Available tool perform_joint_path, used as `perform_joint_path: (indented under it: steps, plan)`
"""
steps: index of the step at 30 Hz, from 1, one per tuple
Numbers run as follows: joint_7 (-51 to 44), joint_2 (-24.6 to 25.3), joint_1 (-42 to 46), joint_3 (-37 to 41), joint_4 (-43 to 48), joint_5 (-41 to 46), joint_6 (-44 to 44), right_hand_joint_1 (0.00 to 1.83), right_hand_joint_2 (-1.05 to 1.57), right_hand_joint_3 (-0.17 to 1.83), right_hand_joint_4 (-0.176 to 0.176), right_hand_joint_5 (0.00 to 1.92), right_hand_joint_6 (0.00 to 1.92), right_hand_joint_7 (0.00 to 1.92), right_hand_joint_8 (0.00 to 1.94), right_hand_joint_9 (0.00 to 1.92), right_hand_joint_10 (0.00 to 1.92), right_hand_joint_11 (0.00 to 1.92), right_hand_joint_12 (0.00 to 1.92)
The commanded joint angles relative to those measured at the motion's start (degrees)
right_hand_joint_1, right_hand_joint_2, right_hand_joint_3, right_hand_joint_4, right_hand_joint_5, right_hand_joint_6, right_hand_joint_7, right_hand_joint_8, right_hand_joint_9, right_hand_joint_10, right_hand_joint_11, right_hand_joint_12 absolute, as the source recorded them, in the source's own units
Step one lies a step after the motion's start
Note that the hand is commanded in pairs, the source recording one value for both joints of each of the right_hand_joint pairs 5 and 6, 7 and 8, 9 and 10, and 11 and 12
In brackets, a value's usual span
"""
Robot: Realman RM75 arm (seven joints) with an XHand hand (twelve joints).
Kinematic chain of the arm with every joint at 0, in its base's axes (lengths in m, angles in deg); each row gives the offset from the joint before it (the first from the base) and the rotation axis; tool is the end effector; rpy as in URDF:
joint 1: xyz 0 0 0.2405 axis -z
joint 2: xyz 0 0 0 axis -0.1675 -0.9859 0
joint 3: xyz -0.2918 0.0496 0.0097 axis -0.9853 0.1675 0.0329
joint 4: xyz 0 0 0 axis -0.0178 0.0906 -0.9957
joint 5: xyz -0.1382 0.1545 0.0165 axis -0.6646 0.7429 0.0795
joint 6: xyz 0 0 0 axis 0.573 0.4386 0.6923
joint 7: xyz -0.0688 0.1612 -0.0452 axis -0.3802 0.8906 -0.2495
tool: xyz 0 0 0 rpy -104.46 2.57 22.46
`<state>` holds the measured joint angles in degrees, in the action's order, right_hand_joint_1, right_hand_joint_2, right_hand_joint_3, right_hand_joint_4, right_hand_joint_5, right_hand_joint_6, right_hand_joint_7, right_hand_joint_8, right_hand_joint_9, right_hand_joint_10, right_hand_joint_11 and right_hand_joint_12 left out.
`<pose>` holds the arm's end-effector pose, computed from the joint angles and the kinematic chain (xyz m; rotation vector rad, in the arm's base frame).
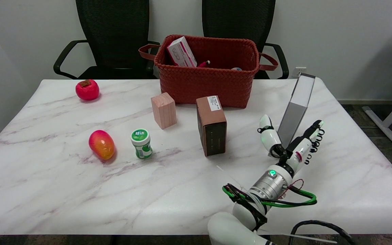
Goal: Pick up the white book.
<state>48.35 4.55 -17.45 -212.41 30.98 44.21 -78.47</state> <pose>-0.3290 -0.2705 0.2728 0.3513 -0.2410 1.4627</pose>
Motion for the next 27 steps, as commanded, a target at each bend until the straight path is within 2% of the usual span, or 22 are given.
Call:
perform_joint_path:
  steps: [1, 5, 27]
  plan:
    - [-0.4, -1.1, -4.4, -0.8, -2.7, 5.2, 1.3, 1.02, 0.62, 0.33, 0.0, 0.0, 0.0, 0.0, 0.0, 0.0, 0.0, 0.0, 0.0]
    - [-0.4, -1.1, -4.6, -0.6, -3.1, 5.3, 1.3, 0.96, 0.62, 0.35, 0.0, 0.0, 0.0, 0.0, 0.0, 0.0, 0.0, 0.0, 0.0]
    - [0.3, -2.6, -5.6, 0.2, -4.6, 7.4, 1.3, 0.95, 0.63, 0.38, 0.0, 0.0, 0.0, 0.0, 0.0, 0.0, 0.0, 0.0, 0.0]
